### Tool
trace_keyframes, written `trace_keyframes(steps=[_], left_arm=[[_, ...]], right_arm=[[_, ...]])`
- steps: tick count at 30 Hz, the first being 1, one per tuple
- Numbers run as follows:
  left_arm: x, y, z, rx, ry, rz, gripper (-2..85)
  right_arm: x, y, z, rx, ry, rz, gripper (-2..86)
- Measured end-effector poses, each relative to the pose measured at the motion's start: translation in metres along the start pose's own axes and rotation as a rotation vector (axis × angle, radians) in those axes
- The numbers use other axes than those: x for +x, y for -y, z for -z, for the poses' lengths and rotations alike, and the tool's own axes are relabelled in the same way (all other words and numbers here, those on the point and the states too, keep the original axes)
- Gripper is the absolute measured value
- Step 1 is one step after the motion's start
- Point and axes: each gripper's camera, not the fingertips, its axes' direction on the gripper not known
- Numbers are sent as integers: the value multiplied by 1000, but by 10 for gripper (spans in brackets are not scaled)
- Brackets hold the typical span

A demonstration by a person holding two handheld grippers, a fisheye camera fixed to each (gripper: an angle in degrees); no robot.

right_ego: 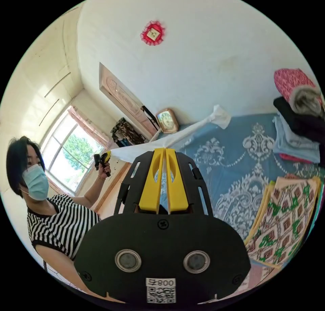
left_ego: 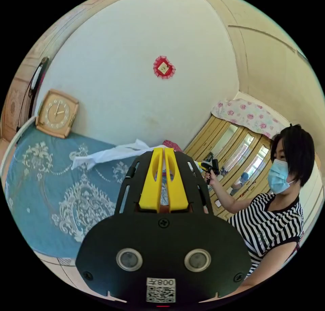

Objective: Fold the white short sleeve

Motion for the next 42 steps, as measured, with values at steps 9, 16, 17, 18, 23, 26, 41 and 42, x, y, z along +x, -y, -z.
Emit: trace_keyframes(steps=[9, 16, 17, 18, 23, 26, 41, 42], left_arm=[[-154, -218, -65, -287, 50, 592, 3], [-221, -255, -99, -340, 97, 666, 5], [-229, -255, -105, -359, 109, 647, 6], [-234, -256, -109, -368, 114, 641, 7], [-289, -288, -140, -390, 155, 719, 21], [-319, -305, -147, -391, 217, 768, 40], [-428, -198, -402, -542, 70, 245, 62], [-428, -192, -425, -563, 46, 208, 64]], right_arm=[[126, -160, -69, -448, -118, -483, 5], [146, -157, -79, -489, -115, -565, 5], [150, -153, -77, -486, -117, -570, 6], [152, -152, -76, -485, -117, -575, 6], [180, -160, -75, -456, -74, -682, 10], [189, -164, -67, -404, -52, -724, 14], [231, 14, -98, -174, -201, -472, 58], [235, 25, -106, -171, -215, -458, 61]])
